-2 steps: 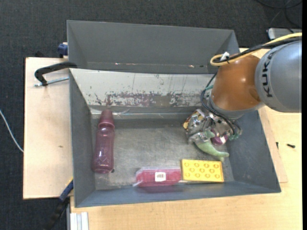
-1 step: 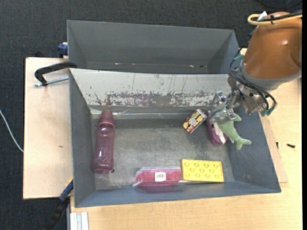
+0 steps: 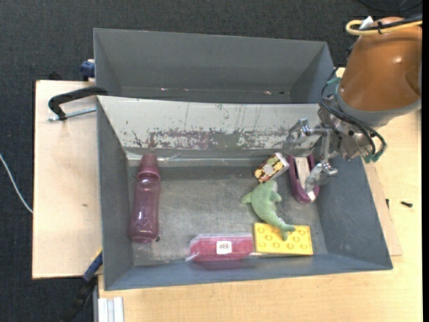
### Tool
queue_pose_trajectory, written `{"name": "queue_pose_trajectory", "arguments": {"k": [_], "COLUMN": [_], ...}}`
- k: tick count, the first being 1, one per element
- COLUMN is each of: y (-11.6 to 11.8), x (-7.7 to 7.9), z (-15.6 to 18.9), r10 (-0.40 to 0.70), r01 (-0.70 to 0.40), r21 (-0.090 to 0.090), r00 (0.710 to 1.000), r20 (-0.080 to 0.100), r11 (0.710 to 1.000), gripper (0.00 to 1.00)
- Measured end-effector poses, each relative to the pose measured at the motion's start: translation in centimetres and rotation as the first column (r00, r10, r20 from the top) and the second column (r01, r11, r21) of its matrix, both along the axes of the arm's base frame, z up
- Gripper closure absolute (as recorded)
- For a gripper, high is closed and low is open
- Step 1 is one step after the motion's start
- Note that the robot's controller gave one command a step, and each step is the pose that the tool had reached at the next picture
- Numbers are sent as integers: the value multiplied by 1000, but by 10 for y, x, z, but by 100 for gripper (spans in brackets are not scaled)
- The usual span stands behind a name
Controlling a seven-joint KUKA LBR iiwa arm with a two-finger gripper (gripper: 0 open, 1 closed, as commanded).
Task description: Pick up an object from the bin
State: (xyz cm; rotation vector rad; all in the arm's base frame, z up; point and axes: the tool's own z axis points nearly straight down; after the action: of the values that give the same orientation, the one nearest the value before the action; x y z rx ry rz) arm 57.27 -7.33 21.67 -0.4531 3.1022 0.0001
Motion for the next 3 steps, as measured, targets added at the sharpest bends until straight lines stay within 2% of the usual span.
{"name": "queue_pose_trajectory", "arguments": {"k": [1,2,3], "y": [0,5,8], "x": [0,-1,-2], "z": [0,-20,-142], "r10": [0,-70,-223], "r01": [0,70,223], "r21": [0,-1,8], "r00": [1000,998,975], "r20": [0,5,-2], "r11": [1000,998,975], "gripper": [0,0,100]}}
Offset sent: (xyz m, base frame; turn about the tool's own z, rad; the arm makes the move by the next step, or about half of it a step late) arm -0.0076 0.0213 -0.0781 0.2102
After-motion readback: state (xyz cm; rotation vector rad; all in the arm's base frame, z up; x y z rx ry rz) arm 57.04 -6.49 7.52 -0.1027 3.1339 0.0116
